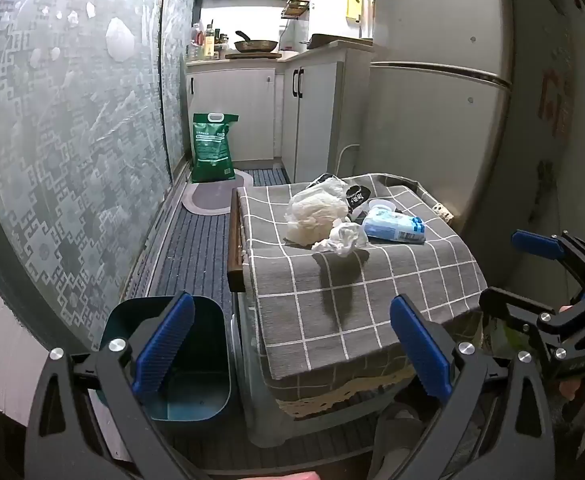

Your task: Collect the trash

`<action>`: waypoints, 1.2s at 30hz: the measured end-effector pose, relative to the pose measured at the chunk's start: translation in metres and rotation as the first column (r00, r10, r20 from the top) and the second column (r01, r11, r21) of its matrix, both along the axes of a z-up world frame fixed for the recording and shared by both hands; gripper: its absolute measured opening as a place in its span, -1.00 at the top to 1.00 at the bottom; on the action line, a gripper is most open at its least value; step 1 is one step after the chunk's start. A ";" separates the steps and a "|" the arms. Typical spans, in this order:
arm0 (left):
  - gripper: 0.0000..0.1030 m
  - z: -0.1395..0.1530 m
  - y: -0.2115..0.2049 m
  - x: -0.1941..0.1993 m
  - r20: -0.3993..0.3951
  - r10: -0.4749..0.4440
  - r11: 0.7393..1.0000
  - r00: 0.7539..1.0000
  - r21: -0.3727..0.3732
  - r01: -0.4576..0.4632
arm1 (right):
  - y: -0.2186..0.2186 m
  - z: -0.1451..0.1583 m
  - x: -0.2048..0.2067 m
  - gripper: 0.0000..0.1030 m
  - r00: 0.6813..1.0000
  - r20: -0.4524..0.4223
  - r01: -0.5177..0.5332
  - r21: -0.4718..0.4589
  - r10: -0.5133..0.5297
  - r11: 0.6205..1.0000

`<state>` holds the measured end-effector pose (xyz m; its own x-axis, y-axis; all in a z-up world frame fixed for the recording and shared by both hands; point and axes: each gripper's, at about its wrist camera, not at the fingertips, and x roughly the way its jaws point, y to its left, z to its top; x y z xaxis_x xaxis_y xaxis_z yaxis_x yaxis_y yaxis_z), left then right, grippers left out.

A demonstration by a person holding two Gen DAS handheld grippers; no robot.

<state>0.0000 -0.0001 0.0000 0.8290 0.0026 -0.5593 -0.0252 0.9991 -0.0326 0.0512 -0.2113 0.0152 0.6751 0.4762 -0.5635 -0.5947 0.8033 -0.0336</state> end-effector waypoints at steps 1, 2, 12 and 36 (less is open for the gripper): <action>-0.94 0.000 0.000 0.000 0.000 0.000 1.000 1.000 0.001 0.000 | 0.000 0.000 0.000 -0.94 1.000 0.001 0.001 -0.004 -0.001 1.000; -0.94 0.000 0.000 0.000 0.002 0.000 1.000 1.000 0.000 0.000 | 0.000 0.000 0.000 -0.94 1.000 0.001 0.002 -0.003 -0.002 1.000; -0.94 0.000 0.000 0.000 0.001 0.000 1.000 1.000 -0.004 0.000 | 0.000 0.000 0.000 -0.94 1.000 0.002 0.003 0.001 -0.003 1.000; -0.94 0.000 -0.001 0.000 -0.001 -0.001 1.000 1.000 -0.006 0.001 | -0.001 0.001 0.000 -0.94 1.000 0.003 0.001 0.000 -0.001 1.000</action>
<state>0.0001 -0.0007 0.0001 0.8283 -0.0017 -0.5603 -0.0239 0.9990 -0.0382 0.0508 -0.2128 0.0158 0.6771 0.4753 -0.5618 -0.5938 0.8038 -0.0356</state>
